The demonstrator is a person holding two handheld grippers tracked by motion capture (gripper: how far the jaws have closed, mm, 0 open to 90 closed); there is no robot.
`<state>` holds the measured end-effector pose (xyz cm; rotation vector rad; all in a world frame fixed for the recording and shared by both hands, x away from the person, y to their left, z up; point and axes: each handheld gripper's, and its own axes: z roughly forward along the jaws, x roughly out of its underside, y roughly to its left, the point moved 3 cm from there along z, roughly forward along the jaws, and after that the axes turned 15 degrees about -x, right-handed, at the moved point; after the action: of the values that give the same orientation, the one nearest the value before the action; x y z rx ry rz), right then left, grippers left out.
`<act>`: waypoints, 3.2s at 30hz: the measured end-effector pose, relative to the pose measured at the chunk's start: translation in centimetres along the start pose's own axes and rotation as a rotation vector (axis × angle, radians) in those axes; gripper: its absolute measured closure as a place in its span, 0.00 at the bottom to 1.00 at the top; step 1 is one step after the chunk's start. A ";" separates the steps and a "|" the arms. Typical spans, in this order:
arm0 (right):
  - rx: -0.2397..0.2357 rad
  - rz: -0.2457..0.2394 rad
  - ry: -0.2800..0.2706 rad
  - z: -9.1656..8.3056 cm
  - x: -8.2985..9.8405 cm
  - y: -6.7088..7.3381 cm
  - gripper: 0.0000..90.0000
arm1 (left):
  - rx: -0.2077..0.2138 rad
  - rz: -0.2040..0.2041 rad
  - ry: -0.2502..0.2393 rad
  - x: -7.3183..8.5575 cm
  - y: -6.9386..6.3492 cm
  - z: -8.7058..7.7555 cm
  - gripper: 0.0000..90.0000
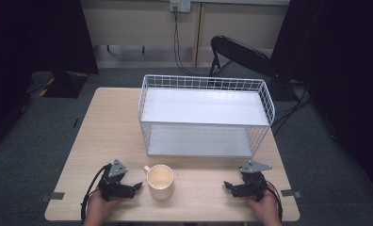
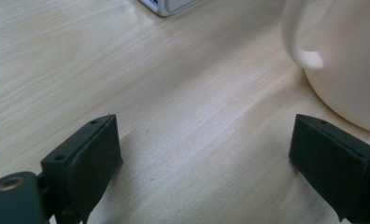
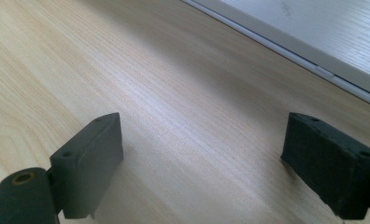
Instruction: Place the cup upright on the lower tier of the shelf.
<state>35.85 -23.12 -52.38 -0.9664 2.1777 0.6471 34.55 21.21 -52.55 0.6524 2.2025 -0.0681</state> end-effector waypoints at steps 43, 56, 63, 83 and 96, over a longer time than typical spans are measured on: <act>0.001 0.003 -0.001 0.0 0.0 0.0 0.13 | 0.083 -0.011 -0.104 -3.6 -0.9 -3.5 0.34; 0.005 0.009 -0.004 0.0 0.0 0.1 0.13 | 0.108 -0.043 -0.120 -4.6 -1.0 -5.7 0.34; 0.008 0.011 -0.006 0.1 0.0 0.1 0.13 | 0.129 -0.049 -0.139 -5.5 -1.5 -6.1 0.33; 0.012 0.014 -0.005 0.1 -0.1 0.1 0.13 | 0.201 -0.024 -0.173 -7.8 -4.0 -6.2 0.39; 0.012 0.014 -0.006 0.1 -0.1 0.1 0.13 | 0.209 0.010 -0.167 -8.2 -4.7 -5.1 0.48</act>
<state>35.82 -22.98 -52.38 -0.9426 2.1830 0.6419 33.08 14.97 -43.99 0.7450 2.0471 -0.3399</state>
